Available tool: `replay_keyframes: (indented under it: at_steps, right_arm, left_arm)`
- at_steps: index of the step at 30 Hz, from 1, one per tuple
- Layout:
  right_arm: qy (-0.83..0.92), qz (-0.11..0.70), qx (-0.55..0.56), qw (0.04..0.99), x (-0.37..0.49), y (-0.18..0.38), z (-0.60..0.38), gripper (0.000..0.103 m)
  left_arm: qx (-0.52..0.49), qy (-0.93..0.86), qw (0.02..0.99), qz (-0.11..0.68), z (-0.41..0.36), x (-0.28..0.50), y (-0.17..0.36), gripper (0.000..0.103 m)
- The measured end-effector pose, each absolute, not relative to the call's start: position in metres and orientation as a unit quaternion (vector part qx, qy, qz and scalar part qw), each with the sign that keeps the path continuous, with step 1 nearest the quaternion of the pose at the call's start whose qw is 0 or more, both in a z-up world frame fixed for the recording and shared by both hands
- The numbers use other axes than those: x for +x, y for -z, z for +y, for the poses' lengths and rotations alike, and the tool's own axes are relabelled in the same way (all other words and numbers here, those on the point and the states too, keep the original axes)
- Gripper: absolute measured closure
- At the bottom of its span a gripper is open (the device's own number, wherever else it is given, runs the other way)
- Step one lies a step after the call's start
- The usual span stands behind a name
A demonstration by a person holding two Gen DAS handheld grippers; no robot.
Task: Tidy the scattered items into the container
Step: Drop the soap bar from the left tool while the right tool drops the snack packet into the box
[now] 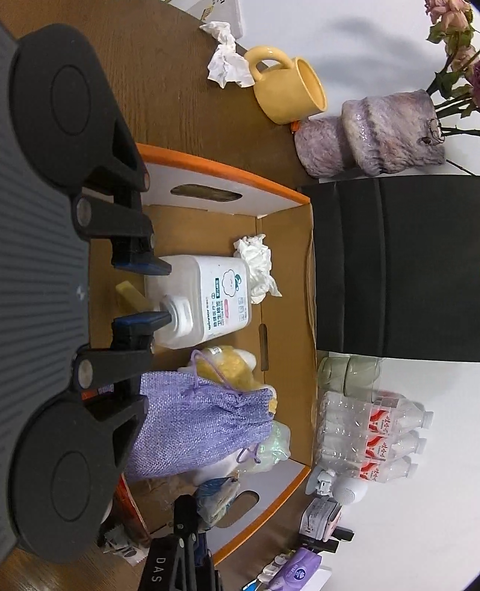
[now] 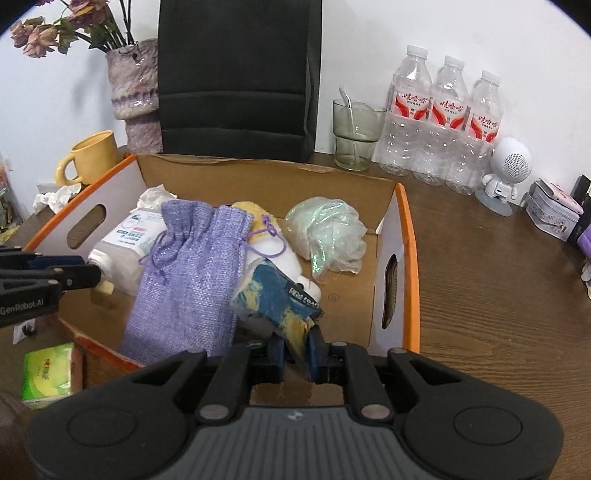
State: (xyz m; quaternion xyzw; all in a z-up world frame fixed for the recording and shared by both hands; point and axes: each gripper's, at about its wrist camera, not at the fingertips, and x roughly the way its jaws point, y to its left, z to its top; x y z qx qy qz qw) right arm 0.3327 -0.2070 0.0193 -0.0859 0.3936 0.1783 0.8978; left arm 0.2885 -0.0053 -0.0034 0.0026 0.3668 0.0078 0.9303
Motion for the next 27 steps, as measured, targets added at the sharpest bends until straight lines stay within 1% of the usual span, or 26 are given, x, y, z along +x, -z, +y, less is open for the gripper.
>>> replay_keyframes:
  at_steps: [2, 3, 4, 5, 6, 7, 8, 9, 10, 11, 13, 14, 16, 18, 20, 21, 22, 23, 27]
  right_arm:
    - [-0.177, 0.396, -0.081, 0.897, 0.334, -0.02, -0.208, 0.087]
    - [-0.178, 0.395, -0.079, 0.898, 0.333, -0.02, -0.209, 0.086]
    - [-0.18, 0.395, -0.077, 0.898, 0.333, -0.021, -0.21, 0.079]
    - [-0.182, 0.395, -0.074, 0.898, 0.332, -0.022, -0.21, 0.069]
    - [-0.183, 0.394, -0.072, 0.898, 0.331, -0.023, -0.211, 0.063]
    - [-0.186, 0.391, -0.072, 0.899, 0.329, -0.025, -0.211, 0.05]
    - [-0.189, 0.386, -0.072, 0.9, 0.327, -0.028, -0.211, 0.039]
    - [-0.191, 0.381, -0.071, 0.902, 0.324, -0.031, -0.212, 0.035]
    - [-0.193, 0.376, -0.071, 0.903, 0.321, -0.033, -0.212, 0.03]
    - [-0.196, 0.372, -0.071, 0.905, 0.318, -0.036, -0.212, 0.024]
    - [-0.204, 0.362, -0.07, 0.907, 0.31, -0.042, -0.213, 0.019]
    - [-0.206, 0.357, -0.069, 0.909, 0.307, -0.046, -0.214, 0.018]
    - [-0.21, 0.344, -0.065, 0.913, 0.296, -0.053, -0.217, 0.016]
    - [-0.213, 0.324, -0.057, 0.92, 0.283, -0.061, -0.221, 0.015]
    - [-0.216, 0.302, -0.047, 0.927, 0.267, -0.068, -0.227, 0.012]
    - [-0.219, 0.289, -0.043, 0.931, 0.257, -0.071, -0.232, 0.012]
    - [-0.221, 0.28, -0.039, 0.933, 0.249, -0.074, -0.235, 0.01]
    - [-0.222, 0.273, -0.034, 0.935, 0.239, -0.076, -0.24, 0.006]
    - [-0.221, 0.254, -0.03, 0.941, 0.204, -0.073, -0.254, 0.005]
  left_arm:
    - [0.007, -0.006, 0.931, 0.366, -0.007, 0.288, 0.003, 0.081]
    - [0.008, -0.007, 0.931, 0.365, -0.007, 0.288, 0.002, 0.078]
    - [0.009, -0.006, 0.932, 0.363, -0.007, 0.287, 0.001, 0.071]
    - [0.008, -0.005, 0.932, 0.361, -0.007, 0.286, 0.0, 0.066]
    - [0.007, -0.006, 0.934, 0.357, -0.007, 0.283, -0.003, 0.057]
    - [0.008, -0.007, 0.936, 0.353, -0.007, 0.281, -0.005, 0.05]
    - [0.009, -0.006, 0.937, 0.348, -0.007, 0.279, -0.007, 0.045]
    - [0.007, -0.005, 0.939, 0.343, -0.006, 0.275, -0.01, 0.033]
    - [0.006, -0.006, 0.941, 0.337, -0.006, 0.273, -0.013, 0.022]
    - [0.005, -0.006, 0.944, 0.33, -0.005, 0.269, -0.016, 0.019]
    - [0.001, -0.006, 0.948, 0.319, -0.004, 0.261, -0.023, 0.007]
    - [-0.002, -0.005, 0.95, 0.312, -0.003, 0.257, -0.026, 0.004]
    - [-0.006, -0.004, 0.955, 0.297, -0.001, 0.245, -0.034, 0.0]
    - [-0.009, 0.001, 0.959, 0.282, 0.002, 0.231, -0.041, 0.0]
    - [-0.013, 0.003, 0.963, 0.269, 0.004, 0.216, -0.046, 0.0]
    - [-0.017, 0.005, 0.965, 0.261, 0.006, 0.205, -0.048, 0.0]
    - [-0.02, 0.005, 0.966, 0.256, 0.008, 0.197, -0.049, 0.0]
    - [-0.024, 0.006, 0.968, 0.251, 0.011, 0.187, -0.049, 0.0]
    - [-0.041, 0.004, 0.97, 0.238, 0.021, 0.155, -0.045, 0.0]
